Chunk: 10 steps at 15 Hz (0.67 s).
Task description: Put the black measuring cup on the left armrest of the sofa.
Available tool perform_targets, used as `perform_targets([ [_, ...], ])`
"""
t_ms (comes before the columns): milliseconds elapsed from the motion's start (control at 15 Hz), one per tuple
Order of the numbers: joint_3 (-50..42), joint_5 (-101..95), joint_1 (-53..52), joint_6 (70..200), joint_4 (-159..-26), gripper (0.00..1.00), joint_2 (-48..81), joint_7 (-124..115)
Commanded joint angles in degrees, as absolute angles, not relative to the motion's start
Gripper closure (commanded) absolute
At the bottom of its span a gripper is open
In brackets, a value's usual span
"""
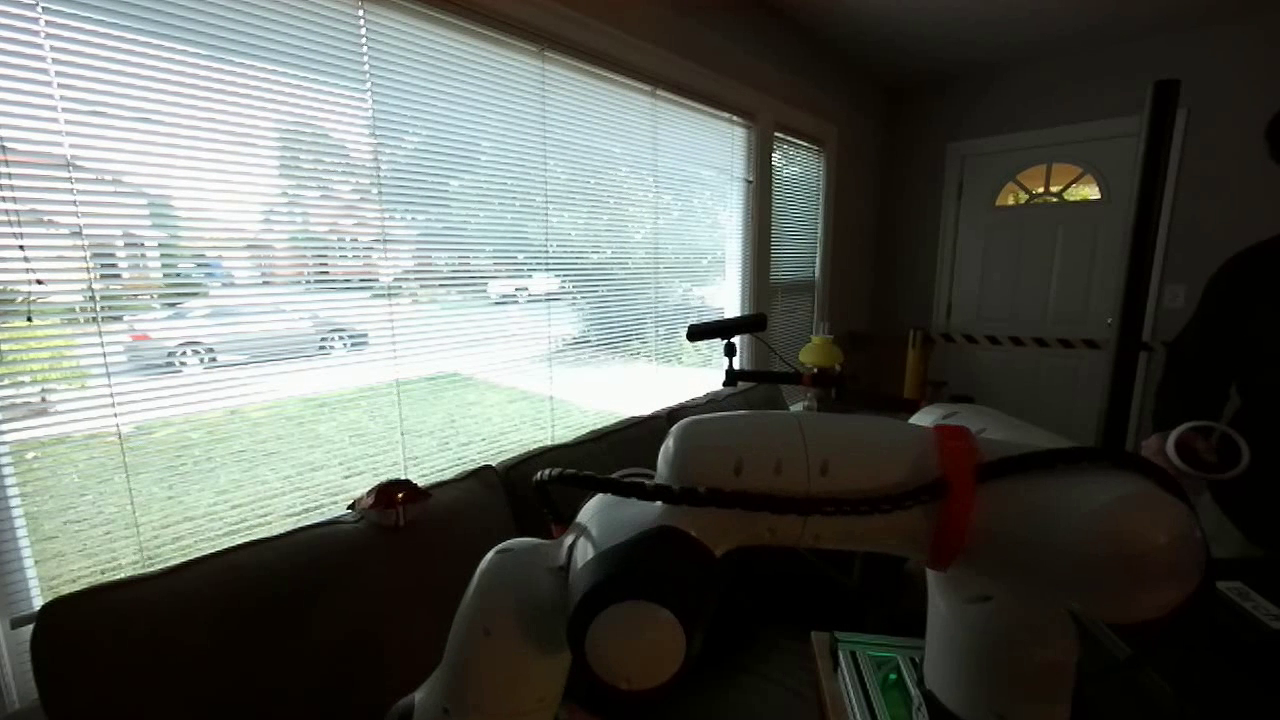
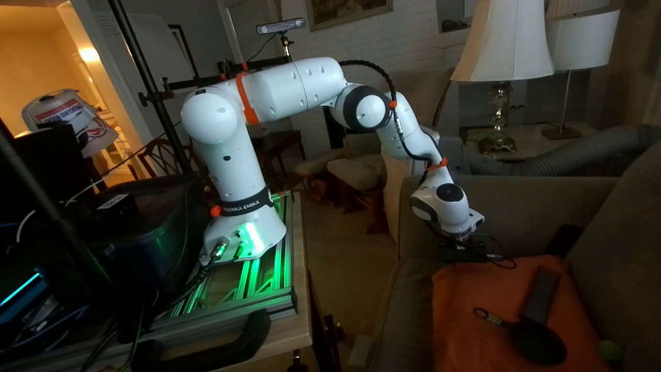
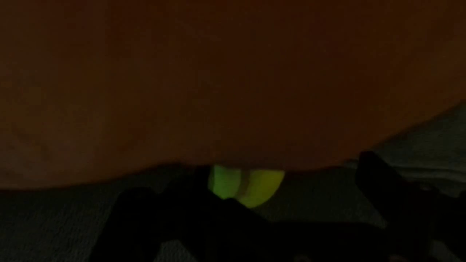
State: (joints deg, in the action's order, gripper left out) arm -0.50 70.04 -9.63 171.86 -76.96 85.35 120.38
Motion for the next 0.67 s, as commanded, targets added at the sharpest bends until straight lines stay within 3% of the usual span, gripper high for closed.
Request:
perform_targets([
  [0, -3.6, 66.4, -12.4, 170.6, -80.0, 0.00, 85.4, 113.2],
  [600, -1.0, 62.4, -10.7, 174.4, -78.9, 0.00, 85.1, 111.8],
])
